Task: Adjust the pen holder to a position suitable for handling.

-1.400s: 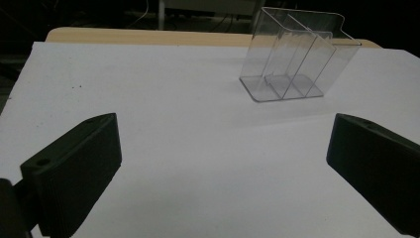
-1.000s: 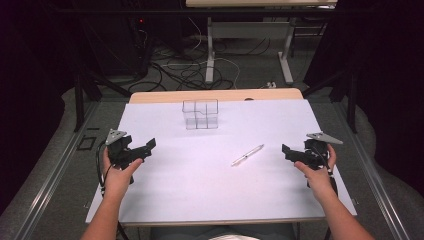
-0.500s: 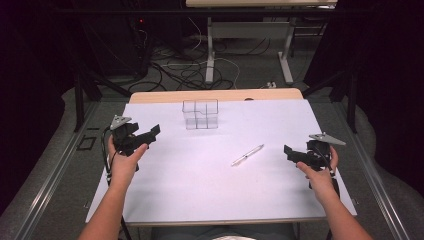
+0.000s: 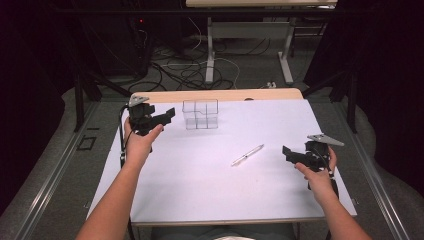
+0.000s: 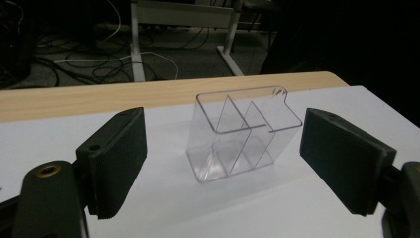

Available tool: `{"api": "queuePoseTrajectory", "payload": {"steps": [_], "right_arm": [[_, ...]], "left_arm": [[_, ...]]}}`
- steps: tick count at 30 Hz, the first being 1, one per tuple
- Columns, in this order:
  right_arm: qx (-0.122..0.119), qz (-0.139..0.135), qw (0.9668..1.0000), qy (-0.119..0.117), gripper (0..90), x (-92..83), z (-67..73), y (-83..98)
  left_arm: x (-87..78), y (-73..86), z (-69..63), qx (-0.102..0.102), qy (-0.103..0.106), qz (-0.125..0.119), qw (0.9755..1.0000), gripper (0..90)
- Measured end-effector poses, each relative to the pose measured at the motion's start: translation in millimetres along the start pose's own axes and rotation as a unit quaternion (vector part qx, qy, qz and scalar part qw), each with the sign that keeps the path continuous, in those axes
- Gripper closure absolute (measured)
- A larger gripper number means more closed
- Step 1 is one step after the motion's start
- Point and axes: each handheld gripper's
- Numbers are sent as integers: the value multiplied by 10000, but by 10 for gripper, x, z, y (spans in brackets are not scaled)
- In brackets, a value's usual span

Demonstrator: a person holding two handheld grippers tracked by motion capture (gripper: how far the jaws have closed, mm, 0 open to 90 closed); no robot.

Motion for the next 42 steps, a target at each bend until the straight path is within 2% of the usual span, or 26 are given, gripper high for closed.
{"api": "queuePoseTrajectory", "payload": {"steps": [4, 10, 12, 14, 16, 19, 22, 27, 29, 34, 42], "right_arm": [[45, 3, 10000, 5, 64, -9, 1, -1], [63, 1, 10000, -4, 66, -13, 1, 1], [71, 4, 10000, -7, 67, -12, 1, 2], [79, 10, 10000, -18, 67, -11, 5, 2], [90, 10, 10000, -15, 67, -10, 8, 2], [93, 21, 9999, -33, 67, -10, 10, 4], [99, 22, 9999, -37, 68, -10, 8, 6], [76, 34, 9999, -64, 69, 2, 3, 16], [86, 36, 9999, -79, 69, 2, 12, 14], [93, 59, 9999, -98, 70, 7, 13, 18], [134, 84, 9998, -104, 73, 26, 15, 26]], "left_arm": [[105, -95, -77, 96, -3, 27, 9999, 210], [223, -247, -144, 109, -41, 123, 9999, 249], [259, -293, -161, 54, -56, 117, 9999, 267], [295, -333, -170, 23, -69, 130, 9999, 352], [342, -362, -184, -12, -80, 127, 9999, 360], [413, -400, -207, 18, -174, 175, 9997, 381], [481, -426, -219, 150, -286, 272, 9991, 387], [633, -422, -219, 139, -403, 378, 9984, 409], [682, -417, -203, 197, -508, 464, 9974, 418], [816, -391, -153, 102, -636, 732, 9952, 427], [949, -383, -116, -286, -827, 1092, 9902, 487]]}}
Point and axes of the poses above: each handheld gripper's, and its own axes: x roughly forward along the jaws, y roughly out of its underside, z roughly to its left, and after that the axes turned 7 degrees about -x, right-handed
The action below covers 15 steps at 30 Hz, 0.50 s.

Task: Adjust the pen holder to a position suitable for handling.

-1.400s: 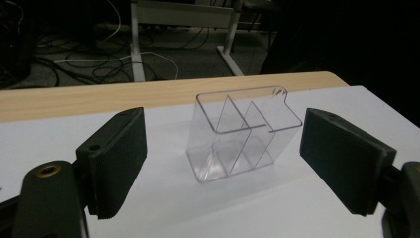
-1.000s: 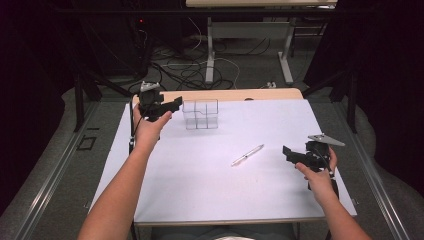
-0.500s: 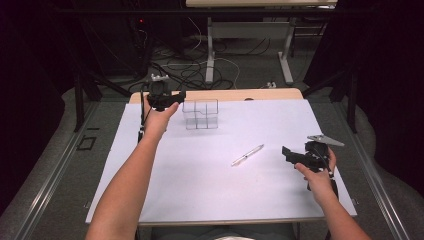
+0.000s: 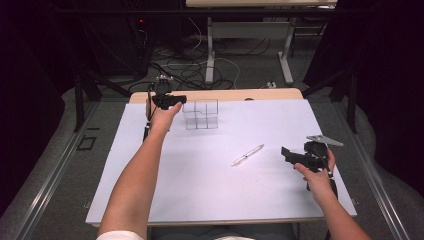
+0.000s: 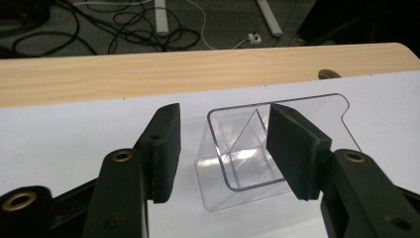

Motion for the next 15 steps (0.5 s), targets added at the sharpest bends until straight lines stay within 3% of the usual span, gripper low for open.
{"api": "queuePoseTrajectory", "payload": {"steps": [9, 15], "right_arm": [[-61, 14, 10000, -43, 74, 13, -18, 9], [-27, 31, 10000, -38, 77, 16, -21, 13]], "left_arm": [[90, -2, 4, -520, 31, 326, 9981, 548], [172, 18, 41, -693, -34, 563, 9960, 642]]}}
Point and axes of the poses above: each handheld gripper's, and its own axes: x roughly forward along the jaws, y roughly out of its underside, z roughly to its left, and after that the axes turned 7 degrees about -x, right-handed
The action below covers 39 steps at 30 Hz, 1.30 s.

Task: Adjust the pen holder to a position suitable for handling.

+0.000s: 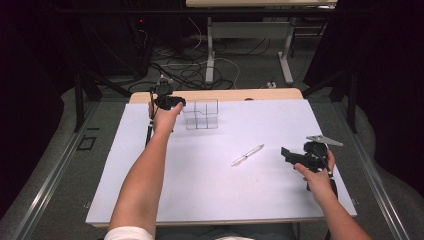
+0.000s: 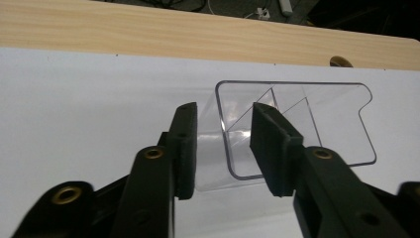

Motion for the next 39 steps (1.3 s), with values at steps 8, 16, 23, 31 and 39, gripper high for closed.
{"api": "queuePoseTrajectory", "payload": {"steps": [8, 16, 23, 31, 39], "right_arm": [[11, 23, 10000, -39, 80, 20, 10, 5], [-19, 47, 10000, -85, 82, 35, 29, 7], [-18, 54, 9999, -91, 85, 34, 27, 10], [-42, 65, 9999, -105, 88, 40, 33, 13], [-41, 81, 9999, -117, 91, 44, 23, 16]], "left_arm": [[75, 22, -16, -31, -13, 135, 9999, 704], [135, 52, -49, -3, -141, 325, 9994, 781], [166, 63, -57, 12, -251, 383, 9989, 837], [163, 65, -87, -20, -349, 373, 9987, 868], [151, 76, -134, -45, -495, 363, 9981, 880]]}}
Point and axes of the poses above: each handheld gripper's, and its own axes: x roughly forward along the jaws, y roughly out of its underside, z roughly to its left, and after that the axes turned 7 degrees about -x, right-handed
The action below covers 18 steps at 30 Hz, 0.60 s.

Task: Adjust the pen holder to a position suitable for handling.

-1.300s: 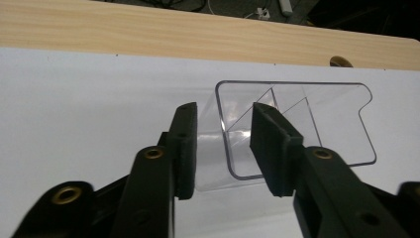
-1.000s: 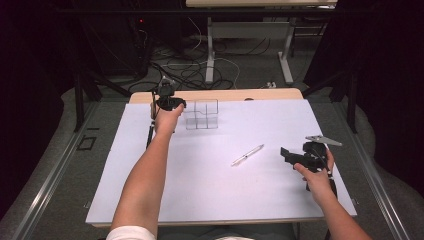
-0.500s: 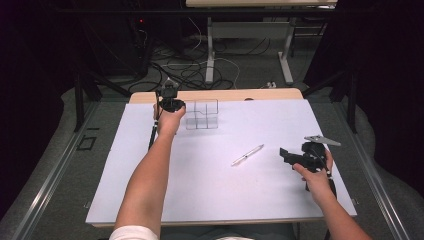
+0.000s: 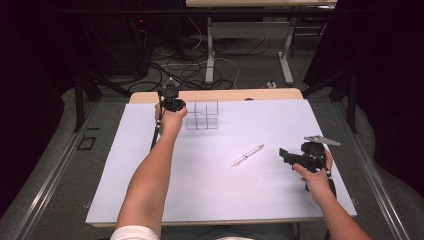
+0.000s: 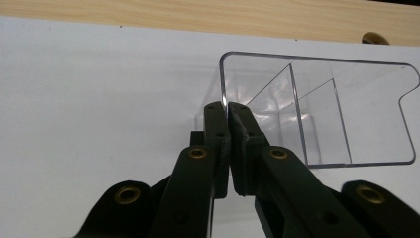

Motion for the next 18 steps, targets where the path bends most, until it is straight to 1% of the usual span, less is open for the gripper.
{"api": "queuePoseTrajectory", "payload": {"steps": [2, 3, 9, 11, 14, 15, 16, 18], "right_arm": [[0, 8, 10000, 7, 91, 4, 2, 0], [0, 8, 10000, 7, 91, 4, 2, 0], [-7, 6, 10000, -4, 91, 3, 3, -1], [54, 18, 10000, 5, 95, 5, 4, 3], [25, 13, 10000, -6, 95, 8, 3, 6], [27, 11, 10000, -14, 95, 9, 18, 2], [60, 12, 10000, -16, 95, 10, 28, 0], [44, 20, 10000, -16, 95, 10, 35, 0]], "left_arm": [[-4, 4, -21, 38, -75, 5, 10000, 882], [-7, 7, -27, 16, -98, 3, 10000, 882], [-42, 49, -45, 14, -185, 33, 9998, 883], [-60, 72, -37, -10, -173, 33, 9998, 884], [-93, 117, -22, 23, -162, 31, 9999, 884], [-103, 134, -20, 7, -165, 23, 9999, 884], [-113, 144, -15, 36, -164, 29, 9999, 884], [-142, 176, -19, 70, -218, 15, 9997, 885]]}}
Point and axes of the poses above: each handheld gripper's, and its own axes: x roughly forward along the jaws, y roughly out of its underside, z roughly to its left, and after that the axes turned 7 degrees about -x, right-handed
